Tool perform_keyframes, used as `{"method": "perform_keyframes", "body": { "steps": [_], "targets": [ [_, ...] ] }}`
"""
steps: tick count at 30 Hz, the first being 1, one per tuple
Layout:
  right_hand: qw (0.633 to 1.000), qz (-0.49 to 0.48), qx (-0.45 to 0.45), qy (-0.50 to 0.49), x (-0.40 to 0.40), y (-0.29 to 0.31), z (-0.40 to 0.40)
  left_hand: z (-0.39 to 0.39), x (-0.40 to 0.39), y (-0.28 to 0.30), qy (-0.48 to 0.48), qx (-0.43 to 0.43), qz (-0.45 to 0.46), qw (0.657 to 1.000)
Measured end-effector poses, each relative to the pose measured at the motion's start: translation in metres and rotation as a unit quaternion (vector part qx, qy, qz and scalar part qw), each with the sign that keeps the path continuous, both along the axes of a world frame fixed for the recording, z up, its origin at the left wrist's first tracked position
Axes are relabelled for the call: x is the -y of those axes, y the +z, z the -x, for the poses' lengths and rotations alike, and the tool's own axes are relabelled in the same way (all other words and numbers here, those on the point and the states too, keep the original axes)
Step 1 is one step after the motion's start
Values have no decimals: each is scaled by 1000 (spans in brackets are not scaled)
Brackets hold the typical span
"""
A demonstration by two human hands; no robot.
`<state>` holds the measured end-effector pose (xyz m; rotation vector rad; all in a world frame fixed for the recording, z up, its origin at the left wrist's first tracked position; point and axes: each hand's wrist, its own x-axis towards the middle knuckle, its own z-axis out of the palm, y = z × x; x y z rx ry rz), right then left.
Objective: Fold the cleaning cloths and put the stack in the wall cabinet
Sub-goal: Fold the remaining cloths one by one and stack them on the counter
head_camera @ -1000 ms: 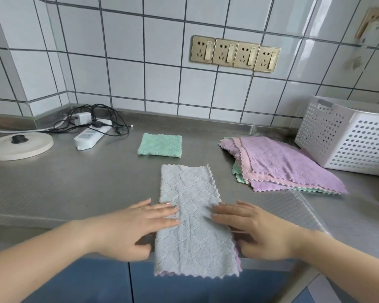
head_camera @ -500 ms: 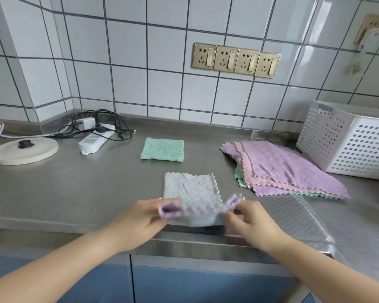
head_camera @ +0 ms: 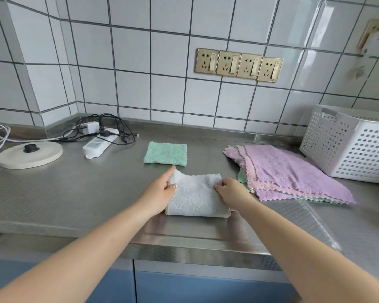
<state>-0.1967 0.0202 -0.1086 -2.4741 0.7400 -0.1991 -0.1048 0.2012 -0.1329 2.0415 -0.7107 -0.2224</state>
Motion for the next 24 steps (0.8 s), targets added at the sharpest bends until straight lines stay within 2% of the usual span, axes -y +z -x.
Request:
{"method": "perform_keyframes", "body": {
  "steps": [5, 9, 11, 12, 13, 15, 16, 18, 21, 24],
  "targets": [
    [999, -34, -15, -7, 2, -1, -6, -7, 5, 4, -1, -31, -58, 998],
    [999, -34, -21, -19, 2, -2, -9, -10, 4, 8, -6, -42, -68, 997],
    [995, -90, -15, -42, 6, -1, -10, -11, 1, 12, -8, -36, -74, 997],
    [992, -111, -12, -61, 10, 1, -11, -11, -1, 15, 3, -1, -96, 995],
    [993, -95, -13, -70, 14, 4, -12, -11, -3, 17, 23, 65, -132, 989],
    [998, 20, -6, -62, 18, 10, -16, -8, -2, 20, 42, 216, -187, 957],
    [997, 62, 16, -44, 14, 12, -18, -6, 3, 20, 27, 255, -195, 947],
    [994, 104, 28, 28, -5, 13, -24, 3, 17, 20, -27, 266, -227, 936],
    [977, 164, -42, 130, -35, -7, -30, 11, 33, 14, -55, 229, -309, 921],
    [971, 172, -85, 144, -39, -25, -23, 8, 34, 0, -65, 189, -347, 916]
  ]
}}
